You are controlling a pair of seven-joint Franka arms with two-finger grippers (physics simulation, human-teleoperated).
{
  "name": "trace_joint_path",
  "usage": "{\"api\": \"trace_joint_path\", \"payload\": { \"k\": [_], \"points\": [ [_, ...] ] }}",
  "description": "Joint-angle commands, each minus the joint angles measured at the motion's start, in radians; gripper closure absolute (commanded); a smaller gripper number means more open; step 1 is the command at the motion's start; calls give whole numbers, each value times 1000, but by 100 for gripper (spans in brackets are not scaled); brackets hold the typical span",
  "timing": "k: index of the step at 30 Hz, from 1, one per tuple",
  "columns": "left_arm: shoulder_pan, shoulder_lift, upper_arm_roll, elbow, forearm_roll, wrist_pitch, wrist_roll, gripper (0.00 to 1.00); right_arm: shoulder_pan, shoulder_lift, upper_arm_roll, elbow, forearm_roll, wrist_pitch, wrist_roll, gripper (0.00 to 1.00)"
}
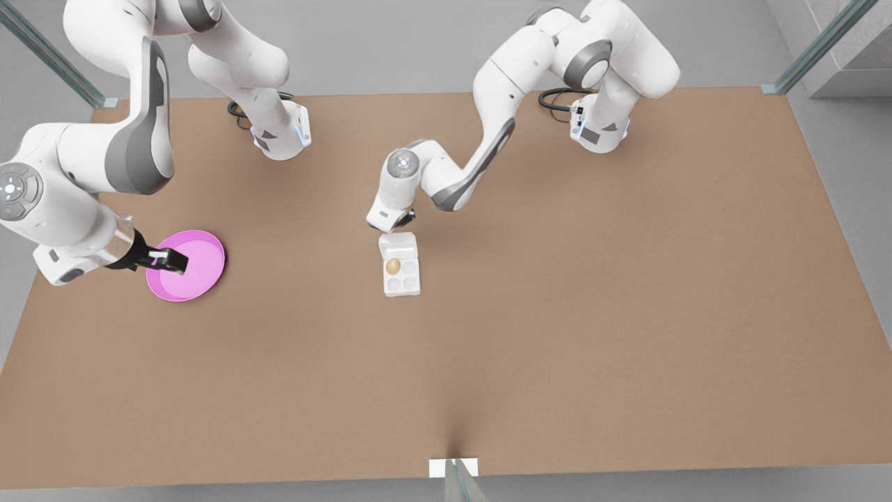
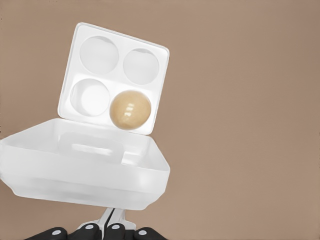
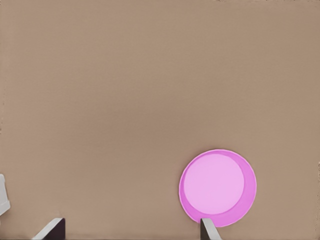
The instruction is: Pack egg into the box and close the box lid
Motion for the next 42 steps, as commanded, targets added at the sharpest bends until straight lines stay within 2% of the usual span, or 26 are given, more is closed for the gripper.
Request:
{"api": "trace_joint_path", "payload": {
  "k": [1, 14, 16, 17, 18, 19, 20, 21, 22, 23, 25, 26, 27, 28, 29, 42],
  "points": [
    [15, 0, 1, -1, 3, 49, -355, 79, 5, -2, 3, 0, -6, -48, -242, 0],
    [66, -2, 32, 1, 0, 44, -329, 79, 12, 1, 6, 0, -7, -62, -242, 0],
    [64, -80, 67, 9, -11, -5, -340, 79, 11, 2, 6, 0, -9, -63, -242, 0],
    [64, -211, 122, 15, -23, -218, -338, 79, 11, 2, 6, 0, -9, -63, -242, 0],
    [241, -278, 363, 192, -169, -681, -224, 79, 12, 1, 6, 0, -7, -63, -242, 0],
    [492, -272, 363, 225, -216, -792, 195, 79, 11, 1, 8, 0, -6, -63, -244, 0],
    [598, -236, 363, 223, -152, -856, 597, 78, 12, 1, 26, 0, -1, -65, -247, 0],
    [612, -201, 363, 202, 4, -861, 1034, 74, 20, 2, 55, -4, -6, -66, -244, 0],
    [609, -193, 365, 203, 95, -997, 1387, 68, 26, 1, 55, -4, -7, -66, -244, 0],
    [599, -216, 368, 277, 156, -1122, 1398, 0, 26, 2, 55, -3, -7, -65, -244, 0],
    [639, -429, 320, 263, 166, -1182, 1398, 0, 17, 2, 55, -1, -6, -63, -245, 0],
    [773, -566, 105, 188, 288, -1186, 1404, 0, 18, 1, 54, -1, -9, -65, -250, 0],
    [828, -640, 32, 136, 293, -1177, 1410, 0, 38, 1, 55, -6, -59, -72, -253, 0],
    [842, -733, 0, 9, 298, -1070, 1409, 0, 9, -1, 52, 0, -52, -77, -259, 0],
    [863, -761, -10, -43, 296, -1034, 1412, 0, 9, -1, 54, 0, -50, -78, -260, 0],
    [863, -744, -10, -48, 293, -1031, 1409, 0, 5, -1, 54, -1, -49, -77, -260, 0]
  ]
}}
